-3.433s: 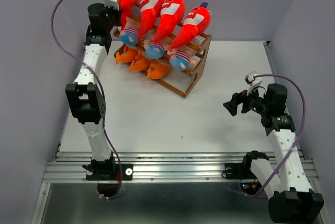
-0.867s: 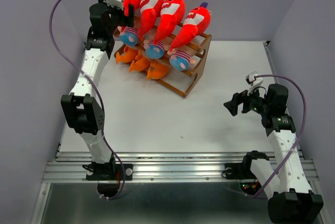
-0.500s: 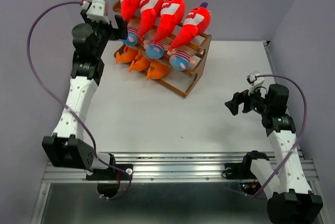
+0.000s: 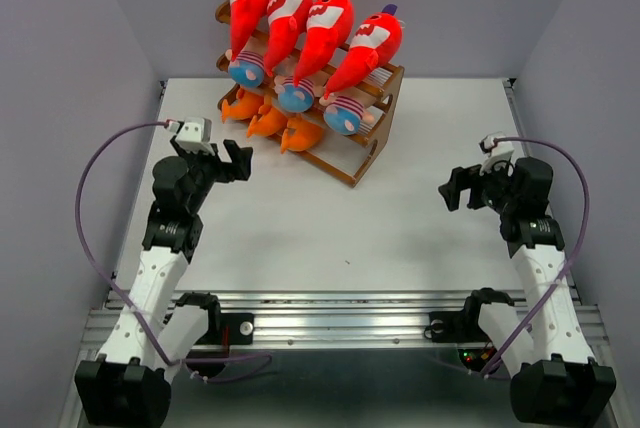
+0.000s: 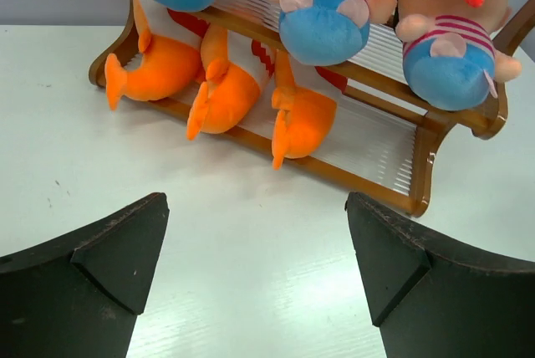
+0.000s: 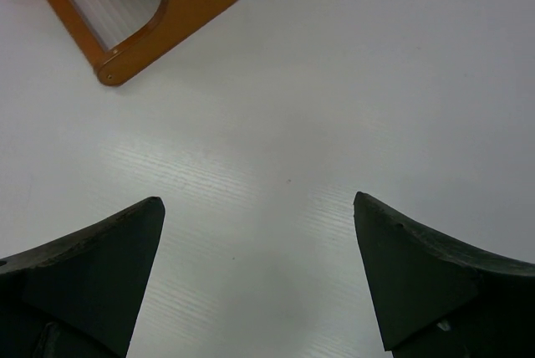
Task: Place and organize the stuffed toys onto the shelf
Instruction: Place the stuffed toy onto shelf
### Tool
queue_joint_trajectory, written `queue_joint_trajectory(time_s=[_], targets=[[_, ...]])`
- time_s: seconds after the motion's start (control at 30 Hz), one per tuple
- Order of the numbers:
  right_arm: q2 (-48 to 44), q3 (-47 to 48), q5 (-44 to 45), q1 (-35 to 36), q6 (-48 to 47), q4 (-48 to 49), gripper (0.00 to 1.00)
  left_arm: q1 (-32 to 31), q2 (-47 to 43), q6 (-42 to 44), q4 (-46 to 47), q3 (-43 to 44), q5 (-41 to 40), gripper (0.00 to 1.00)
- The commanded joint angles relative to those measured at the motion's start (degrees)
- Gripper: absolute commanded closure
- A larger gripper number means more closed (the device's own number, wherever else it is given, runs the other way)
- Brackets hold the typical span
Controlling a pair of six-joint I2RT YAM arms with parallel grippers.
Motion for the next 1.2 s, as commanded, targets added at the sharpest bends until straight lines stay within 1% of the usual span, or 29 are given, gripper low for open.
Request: queue_joint_trajectory(time_s=[0.0,0.07,0.1,0.2,0.3,0.63,1.17], targets=[[-1.87,-1.07,11.2,-1.54,7.11,8.65,0.0,-0.09,-9.25,-1.1,0.17,-3.37,-0.01,0.01],[-2.84,-2.39,16.32,-2.15,11.86,12.95,0.0,-0.09,-11.72,-1.01,-1.41,-4.7,-0.27,0.01],[-3.72,-2.74,21.04,-2.16,15.2,15.14,0.0,-0.09,-13.82,-0.84,-1.86,-6.01,-0.45,0.01],[-4.25,-2.92,26.87,-2.77,17.77,16.04,0.0,-0.18,-16.9,-1.01,-2.74,-7.42,-0.8,0.01],[-3.82,-2.3,30.4,-3.91,19.71,16.04,0.0,-0.26,-17.79,-1.27,-2.21,-7.6,-0.97,0.01],[-4.08,-2.3,30.76,-6.19,21.21,15.96,0.0,-0.26,-16.65,-1.98,-2.39,-7.25,-0.45,0.01],[-4.6,-2.74,30.58,-7.25,22.88,15.78,0.0,-0.26,-16.04,-2.33,-2.39,-7.25,-0.62,0.01]])
